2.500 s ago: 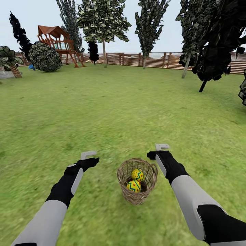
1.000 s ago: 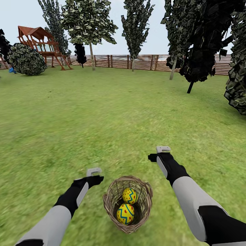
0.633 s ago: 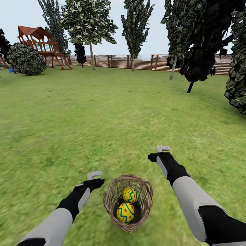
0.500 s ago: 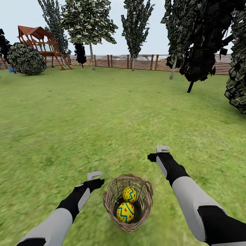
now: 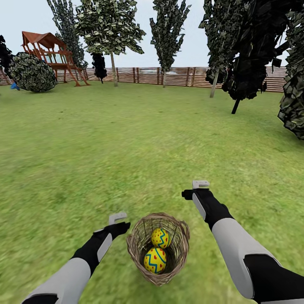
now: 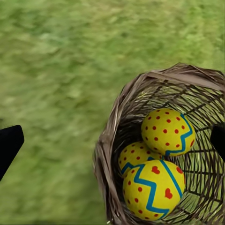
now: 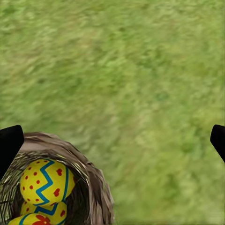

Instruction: Take the three Easter eggs out of the wicker basket on the lawn in the garden, then place them on the lawn next to a single tree (choose any tree) so that all three eggs are next to the same tree and none are left in the basket.

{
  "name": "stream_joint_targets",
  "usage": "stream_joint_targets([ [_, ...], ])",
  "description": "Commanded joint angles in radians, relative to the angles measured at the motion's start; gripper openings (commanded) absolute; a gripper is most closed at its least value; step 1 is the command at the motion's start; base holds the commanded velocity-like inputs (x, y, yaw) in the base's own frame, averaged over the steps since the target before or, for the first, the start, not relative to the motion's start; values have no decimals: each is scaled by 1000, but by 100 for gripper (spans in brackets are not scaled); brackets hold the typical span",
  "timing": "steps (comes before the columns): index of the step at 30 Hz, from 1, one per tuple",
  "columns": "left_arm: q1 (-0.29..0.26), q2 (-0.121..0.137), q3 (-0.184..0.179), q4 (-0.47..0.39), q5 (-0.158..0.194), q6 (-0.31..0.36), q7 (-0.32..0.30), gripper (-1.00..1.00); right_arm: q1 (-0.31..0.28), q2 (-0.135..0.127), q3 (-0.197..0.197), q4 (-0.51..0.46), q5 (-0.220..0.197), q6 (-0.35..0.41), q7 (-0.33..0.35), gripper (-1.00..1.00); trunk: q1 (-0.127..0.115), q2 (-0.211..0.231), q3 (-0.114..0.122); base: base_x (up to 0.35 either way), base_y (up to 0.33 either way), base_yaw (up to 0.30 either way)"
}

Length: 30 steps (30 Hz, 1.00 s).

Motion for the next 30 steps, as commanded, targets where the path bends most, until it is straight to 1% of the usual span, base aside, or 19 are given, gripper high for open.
stream_joint_targets([
  [1,0,-3,6,1,7,7,-1,100,0,0,0,0,-1,5,-4,100,4,-8,-4,0,0,0],
  [30,0,-5,7,11,7,2,-1,100,0,1,0,1,-1,3,-5,100,115,-211,-95,0,0,0],
])
